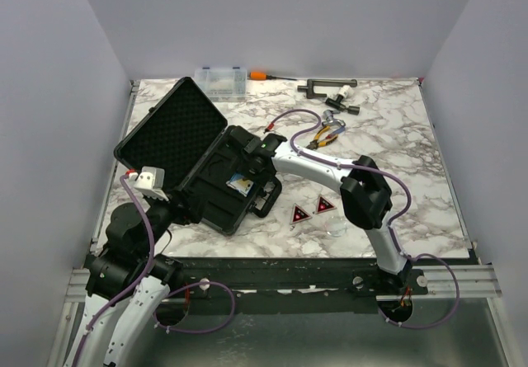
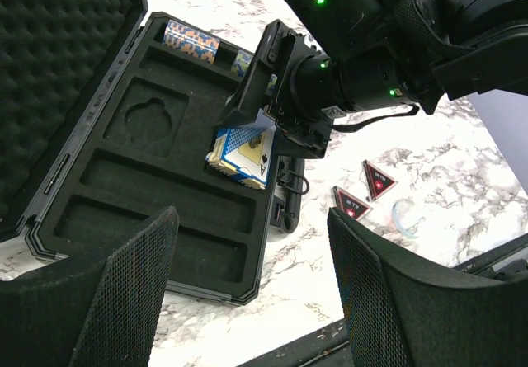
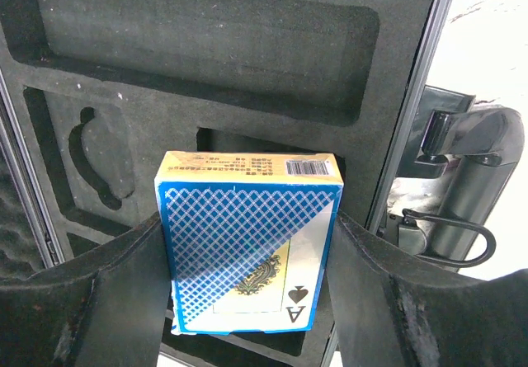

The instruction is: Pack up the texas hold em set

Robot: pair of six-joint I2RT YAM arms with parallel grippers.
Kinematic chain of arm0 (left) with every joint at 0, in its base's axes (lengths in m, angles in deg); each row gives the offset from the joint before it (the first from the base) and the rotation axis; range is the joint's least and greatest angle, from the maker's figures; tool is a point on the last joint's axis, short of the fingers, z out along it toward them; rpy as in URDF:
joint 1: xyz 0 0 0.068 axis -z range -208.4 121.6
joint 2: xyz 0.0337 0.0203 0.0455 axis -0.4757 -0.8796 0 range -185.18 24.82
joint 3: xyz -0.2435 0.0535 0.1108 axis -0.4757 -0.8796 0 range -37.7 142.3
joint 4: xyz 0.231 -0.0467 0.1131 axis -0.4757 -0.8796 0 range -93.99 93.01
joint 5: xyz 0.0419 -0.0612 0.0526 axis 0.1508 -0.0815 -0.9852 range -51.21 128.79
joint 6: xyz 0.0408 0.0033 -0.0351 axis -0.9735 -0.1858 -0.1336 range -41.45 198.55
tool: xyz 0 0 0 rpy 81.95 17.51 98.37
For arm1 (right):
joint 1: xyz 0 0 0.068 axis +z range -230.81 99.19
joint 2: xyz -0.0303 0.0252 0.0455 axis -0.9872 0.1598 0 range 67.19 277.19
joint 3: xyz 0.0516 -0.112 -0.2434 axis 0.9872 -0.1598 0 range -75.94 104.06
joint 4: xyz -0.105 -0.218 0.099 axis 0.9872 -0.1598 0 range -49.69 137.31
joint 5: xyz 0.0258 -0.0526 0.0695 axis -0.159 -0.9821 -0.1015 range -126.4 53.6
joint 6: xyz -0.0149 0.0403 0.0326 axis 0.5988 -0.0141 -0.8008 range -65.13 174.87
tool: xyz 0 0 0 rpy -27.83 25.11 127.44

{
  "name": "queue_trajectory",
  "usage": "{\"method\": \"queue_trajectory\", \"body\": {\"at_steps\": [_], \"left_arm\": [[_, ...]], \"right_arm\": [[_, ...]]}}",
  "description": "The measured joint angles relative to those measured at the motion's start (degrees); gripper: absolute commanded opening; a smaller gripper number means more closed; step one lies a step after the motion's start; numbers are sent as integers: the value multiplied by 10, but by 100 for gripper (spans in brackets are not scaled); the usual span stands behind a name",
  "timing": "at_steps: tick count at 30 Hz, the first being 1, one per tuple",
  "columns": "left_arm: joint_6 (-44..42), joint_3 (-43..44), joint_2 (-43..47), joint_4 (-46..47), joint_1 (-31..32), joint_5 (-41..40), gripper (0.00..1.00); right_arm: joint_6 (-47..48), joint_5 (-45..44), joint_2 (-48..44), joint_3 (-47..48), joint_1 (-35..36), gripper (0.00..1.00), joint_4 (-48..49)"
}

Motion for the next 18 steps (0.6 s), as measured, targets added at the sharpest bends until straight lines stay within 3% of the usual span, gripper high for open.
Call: {"method": "queue_trajectory", "body": {"at_steps": [7,9,10,11,12,13,14,18], "left_arm": [[-1,0,5,0,0,-2,73],[-2,0,7,0,0,-2,73],[-2,0,7,0,0,-2,73],[-2,0,7,0,0,-2,74],[-2,0,7,0,0,-2,74],[-2,0,7,0,0,-2,74],[-2,0,7,0,0,-2,74],[-2,0,8,0,0,-2,74]], "right_arm": [[-14,2,5,0,0,3,-3],[-14,2,11,5,0,17,-4],[-14,1,13,5,0,32,-4],[-13,1,14,5,0,57,-4],[-11,1,14,5,0,73,-4],[-9,0,14,5,0,94,-4],[-7,0,14,5,1,100,-3],[2,-8,13,10,6,100,11]]}}
